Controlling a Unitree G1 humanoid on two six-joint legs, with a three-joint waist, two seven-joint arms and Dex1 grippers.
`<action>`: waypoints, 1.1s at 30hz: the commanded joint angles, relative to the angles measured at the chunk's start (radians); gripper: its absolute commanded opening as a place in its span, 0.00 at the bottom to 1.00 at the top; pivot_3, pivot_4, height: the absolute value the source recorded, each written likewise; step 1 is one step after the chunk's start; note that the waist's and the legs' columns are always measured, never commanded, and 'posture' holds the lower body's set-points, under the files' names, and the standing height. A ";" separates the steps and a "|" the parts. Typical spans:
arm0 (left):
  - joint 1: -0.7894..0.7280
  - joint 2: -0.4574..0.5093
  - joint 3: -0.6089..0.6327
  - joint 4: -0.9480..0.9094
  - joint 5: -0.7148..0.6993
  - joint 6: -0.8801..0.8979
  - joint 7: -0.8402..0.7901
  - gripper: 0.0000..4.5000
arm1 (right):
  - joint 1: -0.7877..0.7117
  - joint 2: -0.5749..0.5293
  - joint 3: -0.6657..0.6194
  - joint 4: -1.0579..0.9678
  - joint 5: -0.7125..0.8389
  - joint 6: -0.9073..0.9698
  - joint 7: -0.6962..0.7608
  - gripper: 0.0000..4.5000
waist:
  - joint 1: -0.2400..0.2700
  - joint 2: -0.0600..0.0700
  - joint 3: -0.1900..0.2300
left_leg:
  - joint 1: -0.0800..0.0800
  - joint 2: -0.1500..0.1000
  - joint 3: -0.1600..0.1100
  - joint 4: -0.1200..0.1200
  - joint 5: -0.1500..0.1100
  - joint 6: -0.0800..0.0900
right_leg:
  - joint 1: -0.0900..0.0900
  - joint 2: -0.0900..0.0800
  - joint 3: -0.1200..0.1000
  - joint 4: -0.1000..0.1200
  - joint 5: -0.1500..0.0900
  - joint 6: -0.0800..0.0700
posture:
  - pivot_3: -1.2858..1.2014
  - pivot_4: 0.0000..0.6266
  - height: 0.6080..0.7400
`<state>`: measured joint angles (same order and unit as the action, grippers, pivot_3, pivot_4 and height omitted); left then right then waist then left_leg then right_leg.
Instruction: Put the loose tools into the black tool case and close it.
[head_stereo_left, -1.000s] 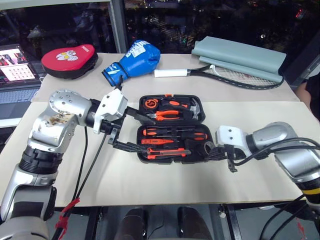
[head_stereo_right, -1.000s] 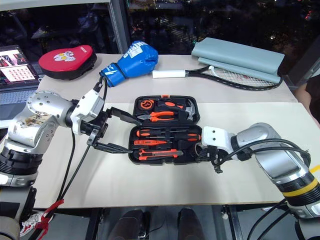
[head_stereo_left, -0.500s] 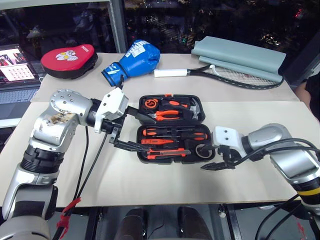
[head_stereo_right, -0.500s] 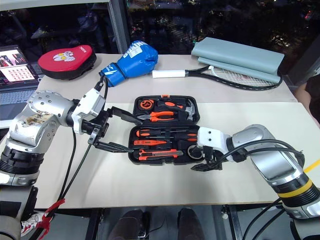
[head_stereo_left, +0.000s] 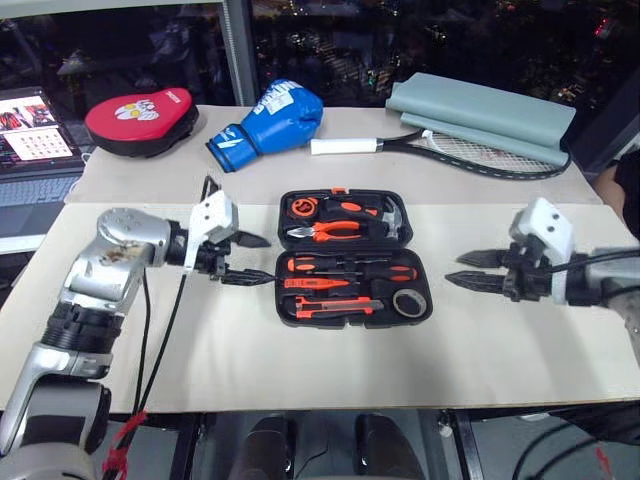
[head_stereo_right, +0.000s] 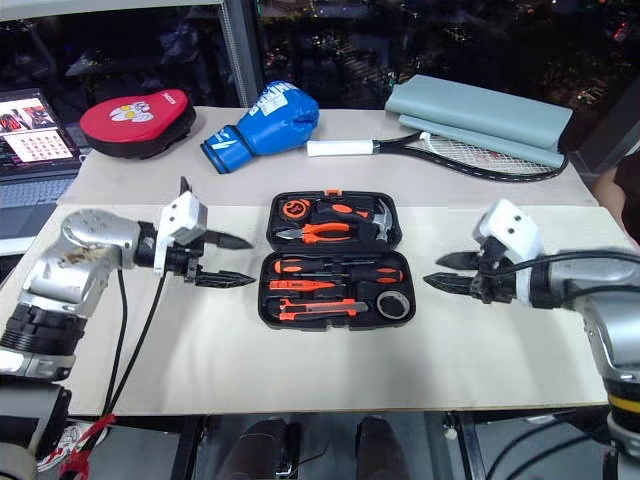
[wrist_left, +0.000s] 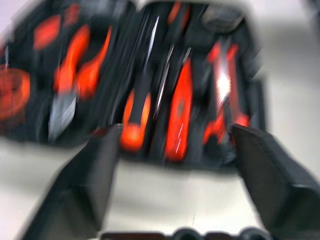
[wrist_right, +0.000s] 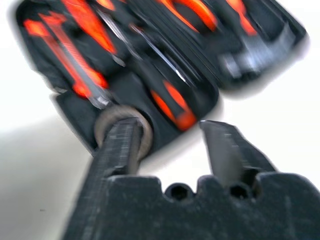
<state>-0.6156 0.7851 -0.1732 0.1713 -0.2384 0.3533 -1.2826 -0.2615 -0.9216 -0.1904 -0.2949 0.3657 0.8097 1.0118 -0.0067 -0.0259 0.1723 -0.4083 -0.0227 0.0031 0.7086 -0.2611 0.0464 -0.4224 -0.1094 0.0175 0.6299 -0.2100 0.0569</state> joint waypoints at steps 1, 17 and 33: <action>-0.005 -0.036 -0.001 0.049 0.057 -0.033 0.083 0.43 | 0.006 0.033 -0.004 0.037 -0.052 -0.095 -0.091 0.11 | 0.000 0.000 0.000 | 0.000 0.000 0.000 0.000 0.000 0.000 | 0.000 0.000 0.000 0.000 0.000 0.000 | 0.52 0.24 0.97; 0.026 -0.142 -0.078 -0.001 0.096 -0.001 0.068 0.03 | -0.075 0.135 0.213 0.165 -0.115 -0.299 -0.040 0.00 | -0.001 0.000 0.000 | 0.000 -0.001 -0.001 0.000 0.000 0.000 | 0.000 0.000 0.000 0.000 0.001 0.000 | 0.52 0.24 0.97; 0.229 0.038 -0.102 -0.233 0.082 -0.045 -0.121 0.03 | 0.240 0.051 0.167 -0.149 -0.049 -0.260 0.039 0.00 | -0.004 0.001 0.000 | 0.002 0.000 0.000 -0.009 0.000 0.000 | 0.000 0.000 -0.001 -0.005 0.000 -0.001 | 0.52 0.24 0.97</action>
<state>-0.4011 0.8263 -0.2469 -0.0280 -0.1674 0.3457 -1.3966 -0.0359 -0.8802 -0.0260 -0.3592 0.2600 0.5557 1.0311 -0.0111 -0.0253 0.1719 -0.4053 -0.0226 0.0027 0.6996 -0.2612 0.0462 -0.4219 -0.1097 0.0170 0.6252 -0.2104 0.0558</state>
